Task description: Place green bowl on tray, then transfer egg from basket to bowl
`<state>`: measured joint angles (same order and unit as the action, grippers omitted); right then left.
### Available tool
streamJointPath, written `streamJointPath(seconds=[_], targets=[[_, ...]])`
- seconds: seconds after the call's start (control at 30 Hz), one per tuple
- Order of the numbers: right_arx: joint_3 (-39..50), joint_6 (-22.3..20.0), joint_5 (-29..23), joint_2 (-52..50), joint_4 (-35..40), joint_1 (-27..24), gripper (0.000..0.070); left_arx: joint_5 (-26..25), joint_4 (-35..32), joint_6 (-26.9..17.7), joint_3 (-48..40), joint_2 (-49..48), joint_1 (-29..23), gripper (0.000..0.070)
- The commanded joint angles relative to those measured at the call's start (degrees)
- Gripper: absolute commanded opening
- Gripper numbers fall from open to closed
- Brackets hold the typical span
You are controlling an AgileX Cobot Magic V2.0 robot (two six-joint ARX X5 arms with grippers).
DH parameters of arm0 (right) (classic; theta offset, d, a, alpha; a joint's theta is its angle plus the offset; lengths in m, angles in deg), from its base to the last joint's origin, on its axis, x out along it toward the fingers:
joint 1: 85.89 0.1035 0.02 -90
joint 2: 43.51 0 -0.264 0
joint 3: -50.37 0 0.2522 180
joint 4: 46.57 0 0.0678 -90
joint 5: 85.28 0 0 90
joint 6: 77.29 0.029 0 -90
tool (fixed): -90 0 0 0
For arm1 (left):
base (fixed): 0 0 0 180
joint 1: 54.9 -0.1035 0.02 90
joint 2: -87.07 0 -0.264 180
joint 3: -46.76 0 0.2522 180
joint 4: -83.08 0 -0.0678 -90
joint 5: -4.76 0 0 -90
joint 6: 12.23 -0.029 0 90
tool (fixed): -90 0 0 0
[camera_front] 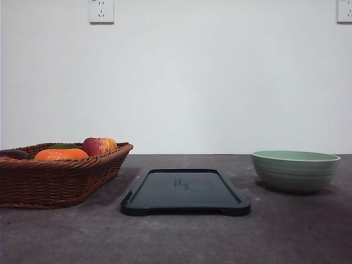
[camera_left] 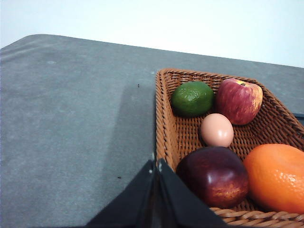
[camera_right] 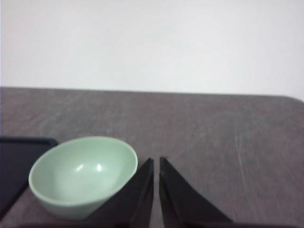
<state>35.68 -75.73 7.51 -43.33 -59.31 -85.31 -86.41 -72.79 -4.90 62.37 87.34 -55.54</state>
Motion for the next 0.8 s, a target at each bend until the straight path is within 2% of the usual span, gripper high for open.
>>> streamJointPath(seconds=[0.0, 0.2, 0.27, 0.3, 0.47, 0.53, 0.6, 0.7, 0.77], targets=[[0.3, 0.7, 0.0, 0.0, 2.0, -0.1, 0.0015, 0.1, 0.3, 2.6, -1.1, -0.1, -0.1, 0.0], [0.2, 3.5, 0.2, 0.0, 4.5, -0.1, 0.0015, 0.1, 0.3, 16.9, -1.0, -0.1, -0.1, 0.0], [0.2, 6.3, 0.2, 0.0, 4.4, 0.0, 0.0014, 0.1, 0.3, 21.9, -1.0, -0.1, -0.1, 0.0], [0.2, 9.0, 0.4, 0.0, 4.2, 0.0, 0.0014, 0.1, 0.3, 24.1, -1.0, -0.1, -0.1, 0.0], [0.2, 27.9, 0.0, 0.0, 4.1, 0.0, 0.0006, -0.3, 0.3, 36.7, -1.0, -0.1, -0.1, 0.0], [0.2, 32.2, 0.0, 0.0, 4.1, 0.0, 0.0007, -0.6, 0.3, 43.8, -1.0, -0.1, -0.1, 0.0], [0.2, 34.4, 0.1, 0.0, 4.1, 0.0, 0.0006, -0.8, 0.3, 48.5, -1.0, -0.1, -0.1, 0.0], [0.2, 37.9, 0.1, 0.0, 4.1, 0.0, 0.0006, -0.8, 0.2, 50.4, -0.9, -0.1, -0.1, 0.0], [0.2, 42.0, 0.1, 0.0, 4.1, 0.0, 0.0006, -0.8, -0.6, 50.4, -0.9, -0.1, -0.1, 0.0]])
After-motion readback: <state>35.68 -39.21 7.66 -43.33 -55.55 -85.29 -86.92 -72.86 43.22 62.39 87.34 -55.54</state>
